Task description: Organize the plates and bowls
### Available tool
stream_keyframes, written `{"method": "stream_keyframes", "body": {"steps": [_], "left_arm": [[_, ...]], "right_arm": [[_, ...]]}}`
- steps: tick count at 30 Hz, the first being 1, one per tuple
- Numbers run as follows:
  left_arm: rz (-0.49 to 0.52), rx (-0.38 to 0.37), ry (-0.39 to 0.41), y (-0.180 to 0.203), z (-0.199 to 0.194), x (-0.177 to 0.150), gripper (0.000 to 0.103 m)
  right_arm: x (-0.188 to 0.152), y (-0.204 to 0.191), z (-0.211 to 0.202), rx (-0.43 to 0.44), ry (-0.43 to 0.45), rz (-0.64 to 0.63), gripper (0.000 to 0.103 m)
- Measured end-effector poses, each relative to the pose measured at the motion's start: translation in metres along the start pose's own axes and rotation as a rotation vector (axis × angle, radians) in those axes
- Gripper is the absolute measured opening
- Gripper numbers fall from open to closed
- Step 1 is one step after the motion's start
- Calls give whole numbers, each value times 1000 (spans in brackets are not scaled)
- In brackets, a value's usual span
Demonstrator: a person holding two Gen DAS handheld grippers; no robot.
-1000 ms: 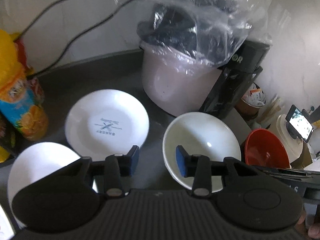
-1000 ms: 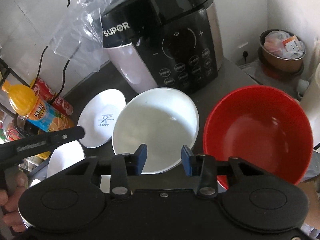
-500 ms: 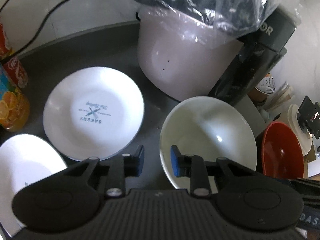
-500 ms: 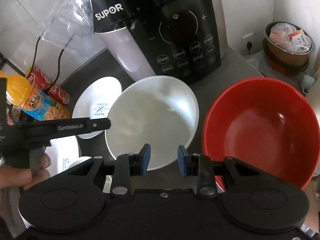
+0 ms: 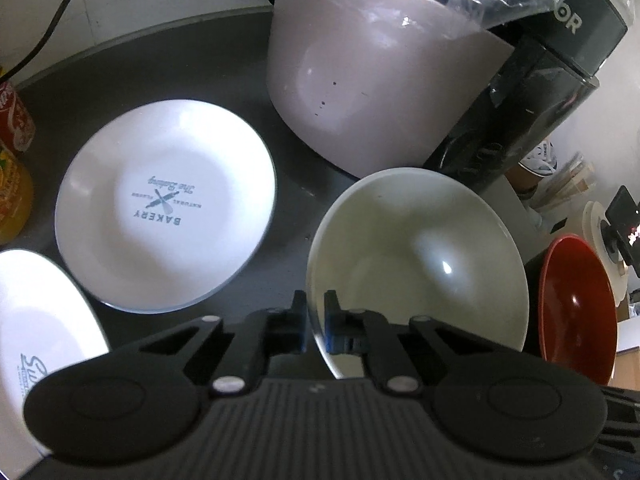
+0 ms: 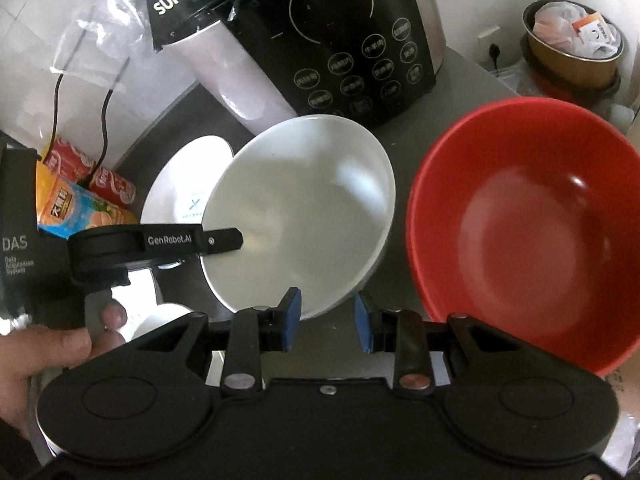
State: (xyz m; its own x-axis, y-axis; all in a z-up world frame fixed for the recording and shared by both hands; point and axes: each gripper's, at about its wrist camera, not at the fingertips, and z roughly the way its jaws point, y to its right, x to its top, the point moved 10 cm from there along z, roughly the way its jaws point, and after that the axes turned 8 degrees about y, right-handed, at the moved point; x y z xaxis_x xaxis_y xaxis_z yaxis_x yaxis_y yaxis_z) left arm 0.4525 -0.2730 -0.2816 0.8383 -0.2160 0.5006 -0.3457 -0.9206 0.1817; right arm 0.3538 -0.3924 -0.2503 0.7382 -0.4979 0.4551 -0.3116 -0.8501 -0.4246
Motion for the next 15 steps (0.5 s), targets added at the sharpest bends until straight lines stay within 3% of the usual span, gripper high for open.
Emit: {"method": "stream_keyframes", "body": {"steps": [5, 7, 15], "left_arm": [[12, 12, 7, 2, -2, 0, 7], [6, 12, 8, 2, -2, 0, 7], [18, 33, 27, -4, -14, 0, 7]], "right_arm": [[3, 6, 10, -24, -7, 28, 31], [4, 9, 14, -38, -3, 36, 25], [4, -2, 4, -41, 36, -58, 24]]}}
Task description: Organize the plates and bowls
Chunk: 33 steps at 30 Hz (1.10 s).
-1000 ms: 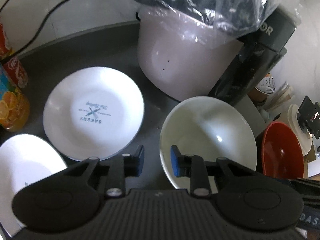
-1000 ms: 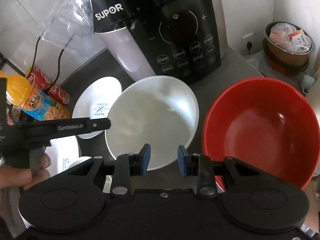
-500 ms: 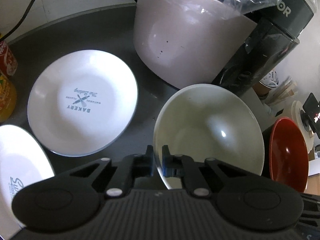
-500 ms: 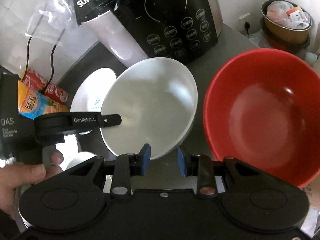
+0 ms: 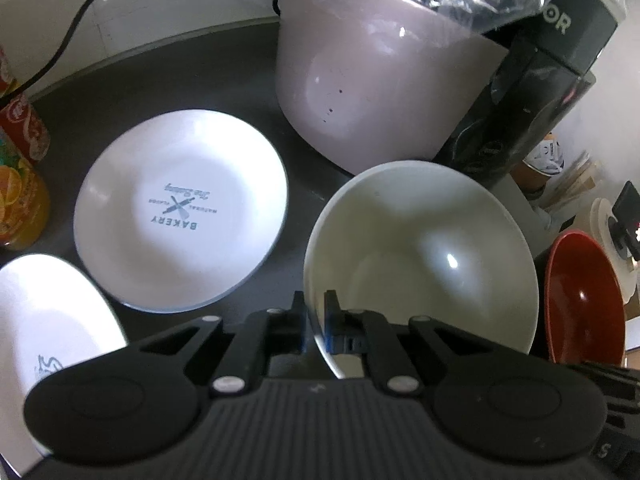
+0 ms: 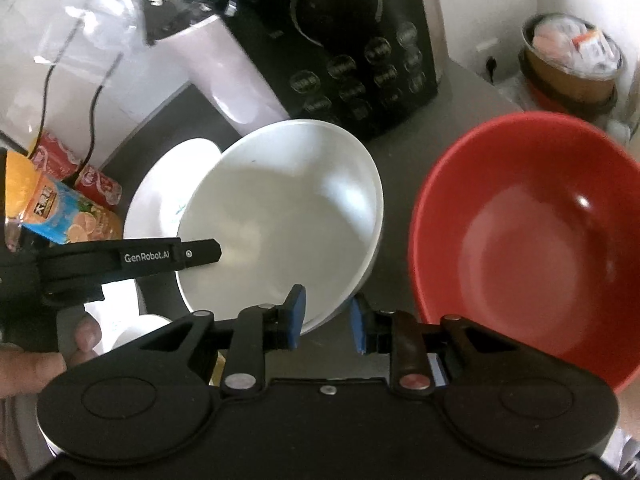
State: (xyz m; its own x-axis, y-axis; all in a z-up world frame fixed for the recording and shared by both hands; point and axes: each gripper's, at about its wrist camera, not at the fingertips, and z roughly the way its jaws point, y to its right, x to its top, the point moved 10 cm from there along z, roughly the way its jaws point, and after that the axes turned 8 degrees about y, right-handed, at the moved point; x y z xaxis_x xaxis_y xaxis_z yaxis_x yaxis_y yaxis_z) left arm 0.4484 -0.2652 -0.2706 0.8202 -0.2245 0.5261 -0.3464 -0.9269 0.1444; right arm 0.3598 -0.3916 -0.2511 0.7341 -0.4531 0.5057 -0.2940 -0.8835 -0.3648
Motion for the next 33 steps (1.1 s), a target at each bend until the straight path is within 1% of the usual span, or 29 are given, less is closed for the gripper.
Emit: {"method": "stream_keyframes", "body": {"steps": [7, 12, 15, 18, 21, 29, 33], "left_arm": [[-7, -3, 35, -3, -24, 3, 7], [-17, -16, 58, -5, -42, 3, 7], [-30, -22, 63, -8, -54, 0, 7], [-20, -21, 84, -9, -70, -1, 7], [-31, -20, 102, -13, -85, -1, 7], [-47, 9, 119, -35, -123, -11, 8], [-61, 31, 113, -47, -132, -23, 8]], "right_arm": [[3, -11, -17, 8, 28, -45, 24], [5, -19, -31, 8, 52, -51, 24], [5, -27, -40, 8, 69, -61, 24], [3, -35, -51, 15, 80, -72, 24], [3, -42, -61, 23, 92, -78, 24], [-5, -69, -79, 67, 97, -114, 24], [-16, -82, -82, 83, 85, -139, 24]]}}
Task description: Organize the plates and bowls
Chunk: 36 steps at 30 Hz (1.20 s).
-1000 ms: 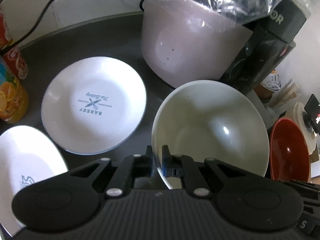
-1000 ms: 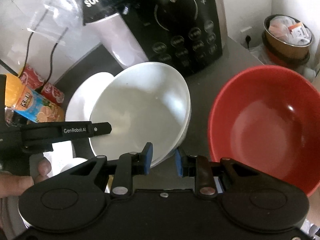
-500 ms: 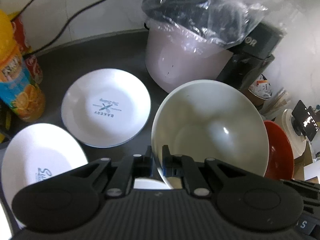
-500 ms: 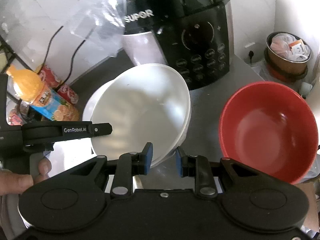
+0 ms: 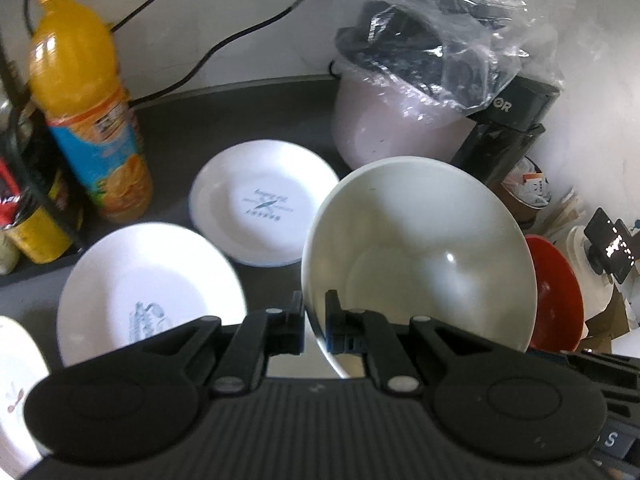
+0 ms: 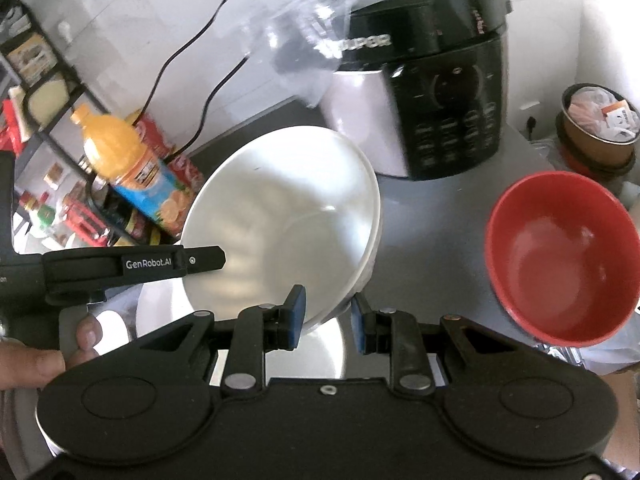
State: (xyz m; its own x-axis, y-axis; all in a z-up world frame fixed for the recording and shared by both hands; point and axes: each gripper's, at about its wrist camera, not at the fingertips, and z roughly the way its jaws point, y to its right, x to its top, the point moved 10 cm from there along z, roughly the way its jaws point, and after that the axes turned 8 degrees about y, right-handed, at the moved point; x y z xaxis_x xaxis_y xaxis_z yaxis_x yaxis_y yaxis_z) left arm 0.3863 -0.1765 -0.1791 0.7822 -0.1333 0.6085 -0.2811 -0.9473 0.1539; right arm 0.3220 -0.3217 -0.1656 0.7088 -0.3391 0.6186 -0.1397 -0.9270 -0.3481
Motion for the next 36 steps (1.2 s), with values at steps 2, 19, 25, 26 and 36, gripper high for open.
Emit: {"method": "stream_keyframes", "body": {"steps": [2, 19, 25, 26, 36], "left_arm": [[-5, 10, -7, -6, -4, -6, 8], [-15, 33, -62, -40, -14, -50, 8], [-21, 28, -87, -44, -12, -59, 8], [-24, 23, -88, -45, -11, -61, 8], [-19, 20, -147, -52, 0, -82, 10]], "right_arm": [[-6, -6, 1, 6, -11, -6, 24], [-52, -35, 1, 28, -119, -66, 25], [-57, -38, 2, 21, -134, -62, 25], [-58, -39, 2, 19, -137, -62, 25], [-74, -40, 9, -18, -175, -46, 28]]}}
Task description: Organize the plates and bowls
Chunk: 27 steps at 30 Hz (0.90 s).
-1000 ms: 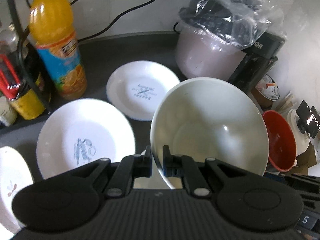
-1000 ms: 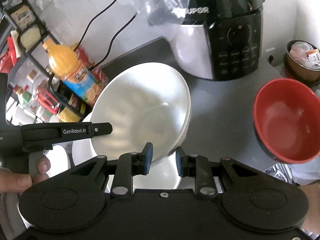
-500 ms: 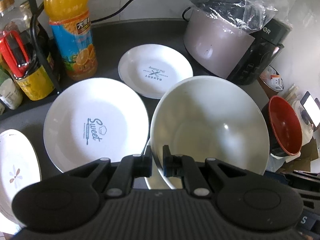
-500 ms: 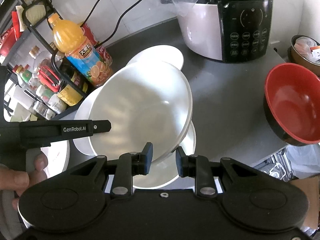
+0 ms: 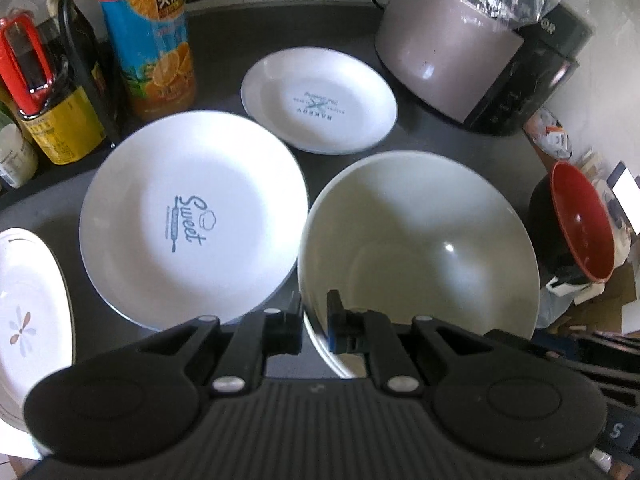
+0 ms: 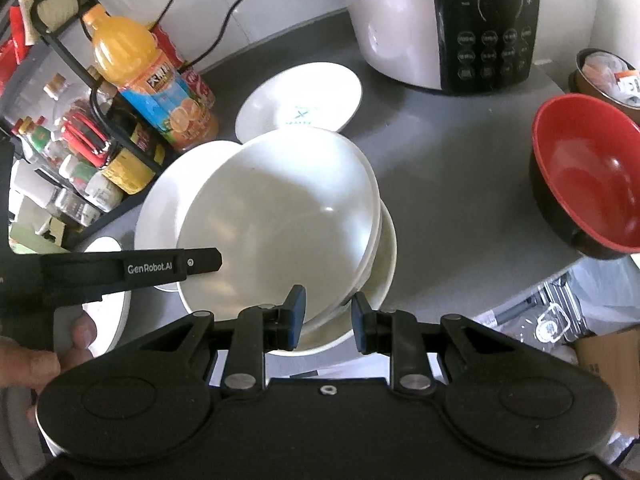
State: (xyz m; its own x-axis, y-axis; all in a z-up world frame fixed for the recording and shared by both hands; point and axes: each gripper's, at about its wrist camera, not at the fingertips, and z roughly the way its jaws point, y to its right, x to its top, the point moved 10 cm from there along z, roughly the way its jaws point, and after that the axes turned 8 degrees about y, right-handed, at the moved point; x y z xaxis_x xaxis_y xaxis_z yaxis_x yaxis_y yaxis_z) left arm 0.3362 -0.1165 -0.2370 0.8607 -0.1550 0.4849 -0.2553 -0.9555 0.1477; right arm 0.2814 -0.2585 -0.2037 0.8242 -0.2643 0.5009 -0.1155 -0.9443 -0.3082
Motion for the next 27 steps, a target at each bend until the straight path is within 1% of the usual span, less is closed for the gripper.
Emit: {"method": "stream_keyframes", "body": {"steps": [1, 2, 3, 7, 9, 14, 19, 27], "left_arm": [[7, 8, -1, -1, 0, -1, 10], [15, 10, 7, 0, 0, -1, 10], [18, 5, 11, 1, 0, -1, 11], [7, 7, -12, -1, 4, -4, 11], [-5, 2, -29, -2, 7, -6, 11], [-10, 3, -37, -1, 9, -7, 11], [-21, 19, -36, 0, 12, -8, 12], [-40, 24, -27, 4, 20, -3, 12]], "right_arm": [[-1, -1, 0, 0, 0, 2, 30], [-1, -1, 0, 0, 0, 5, 35], [-2, -1, 0, -5, -1, 7, 37], [-3, -3, -4, 4, 18, -12, 42], [-3, -4, -6, 5, 22, -17, 42], [-3, 1, -10, 24, 27, 11, 42], [-3, 13, -10, 8, 32, 25, 44], [-4, 29, -1, -5, 36, 56, 43]]}}
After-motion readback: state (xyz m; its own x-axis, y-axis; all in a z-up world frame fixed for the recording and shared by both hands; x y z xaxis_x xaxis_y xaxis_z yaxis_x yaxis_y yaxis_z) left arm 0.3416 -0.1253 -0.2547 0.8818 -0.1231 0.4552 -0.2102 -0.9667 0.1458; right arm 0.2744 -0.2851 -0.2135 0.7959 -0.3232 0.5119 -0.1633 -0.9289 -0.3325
